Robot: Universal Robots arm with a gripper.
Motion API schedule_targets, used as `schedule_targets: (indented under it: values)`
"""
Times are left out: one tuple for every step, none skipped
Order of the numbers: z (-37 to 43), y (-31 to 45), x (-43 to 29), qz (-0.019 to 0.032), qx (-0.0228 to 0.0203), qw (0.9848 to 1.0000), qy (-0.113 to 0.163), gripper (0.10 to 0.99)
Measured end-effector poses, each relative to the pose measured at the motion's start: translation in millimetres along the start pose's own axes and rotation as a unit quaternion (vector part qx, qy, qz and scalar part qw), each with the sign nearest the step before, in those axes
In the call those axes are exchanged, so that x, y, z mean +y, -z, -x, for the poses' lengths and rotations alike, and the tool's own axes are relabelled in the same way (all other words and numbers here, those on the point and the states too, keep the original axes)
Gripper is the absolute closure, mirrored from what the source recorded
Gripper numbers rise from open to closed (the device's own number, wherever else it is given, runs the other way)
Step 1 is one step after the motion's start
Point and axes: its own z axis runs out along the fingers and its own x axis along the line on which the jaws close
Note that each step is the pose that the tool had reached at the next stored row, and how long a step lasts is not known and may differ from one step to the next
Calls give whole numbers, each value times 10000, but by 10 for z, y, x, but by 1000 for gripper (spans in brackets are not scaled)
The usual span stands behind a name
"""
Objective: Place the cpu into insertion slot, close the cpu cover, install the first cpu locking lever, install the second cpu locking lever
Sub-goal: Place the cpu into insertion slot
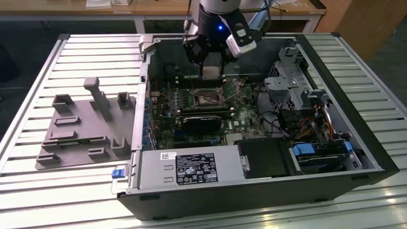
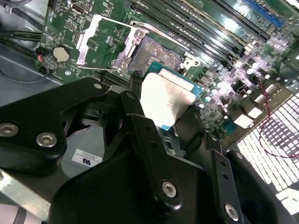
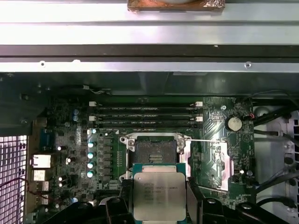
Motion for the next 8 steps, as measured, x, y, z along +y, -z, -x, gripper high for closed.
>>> schedule_targets:
  values:
    - [3,-15,-1,0,-1,10000,-10,549]
    - [4,-26,-2,0,-6,10000,-63,549]
    - [4,-35,-3,0,-15,9999,-160,549]
    - [4,-42,-4,1,-22,9997,-245,549]
    - [4,-51,-4,1,-31,9994,-335,549]
    - [4,-58,-5,1,-39,9991,-427,549]
    - [4,-66,-6,2,-47,9987,-517,549]
    - [4,-73,-6,1,-55,9981,-606,549]
